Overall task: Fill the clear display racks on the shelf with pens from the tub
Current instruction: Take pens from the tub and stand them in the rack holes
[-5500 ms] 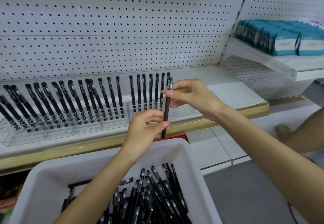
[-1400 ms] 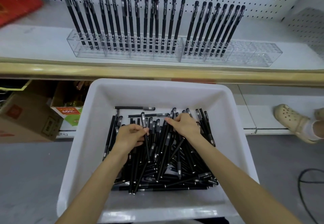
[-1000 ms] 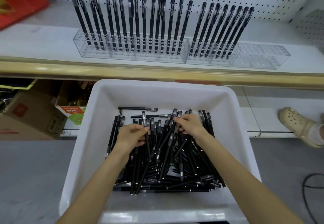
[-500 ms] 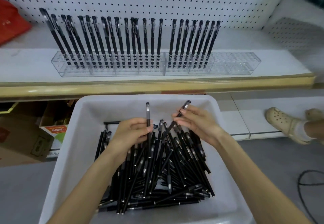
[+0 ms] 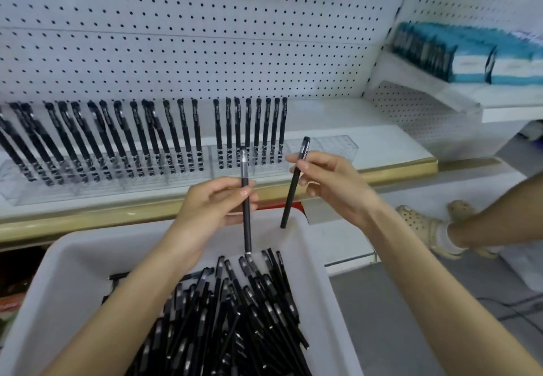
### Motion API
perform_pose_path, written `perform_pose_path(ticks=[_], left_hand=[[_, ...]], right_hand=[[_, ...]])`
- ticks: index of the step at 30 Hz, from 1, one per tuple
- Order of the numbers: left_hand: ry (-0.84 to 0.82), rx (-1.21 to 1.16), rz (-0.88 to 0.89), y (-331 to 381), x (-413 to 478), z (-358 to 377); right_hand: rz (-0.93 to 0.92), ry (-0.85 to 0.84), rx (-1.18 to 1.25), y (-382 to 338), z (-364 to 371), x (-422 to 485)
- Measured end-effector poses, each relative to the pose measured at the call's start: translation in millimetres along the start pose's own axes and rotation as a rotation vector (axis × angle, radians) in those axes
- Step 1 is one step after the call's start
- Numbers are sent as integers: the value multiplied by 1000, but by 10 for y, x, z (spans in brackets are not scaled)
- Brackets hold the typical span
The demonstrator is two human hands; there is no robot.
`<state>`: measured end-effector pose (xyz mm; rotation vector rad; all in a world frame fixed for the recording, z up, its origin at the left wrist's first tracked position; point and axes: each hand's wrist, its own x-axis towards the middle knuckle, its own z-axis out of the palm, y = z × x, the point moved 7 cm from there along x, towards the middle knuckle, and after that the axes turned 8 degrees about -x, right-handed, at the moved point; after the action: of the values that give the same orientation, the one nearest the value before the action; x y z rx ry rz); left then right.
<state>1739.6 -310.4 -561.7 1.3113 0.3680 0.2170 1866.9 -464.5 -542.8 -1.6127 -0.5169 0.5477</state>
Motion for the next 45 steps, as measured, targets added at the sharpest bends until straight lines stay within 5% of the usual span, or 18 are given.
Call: perform_pose_path(ticks=[4,11,28,45], left_hand=[[-39,76,34,161,110,114],[-45,230,26,241,297,190],[43,112,-27,87,435,141],[44,62,-39,19,397,76]], right_hand=[[-125,142,-221,-331,-334,206],[-254,296,-230,-769,-764,710],[-177,80,-549,-318,-554,1250],[-150,-13,-588,-308,-502,1366]])
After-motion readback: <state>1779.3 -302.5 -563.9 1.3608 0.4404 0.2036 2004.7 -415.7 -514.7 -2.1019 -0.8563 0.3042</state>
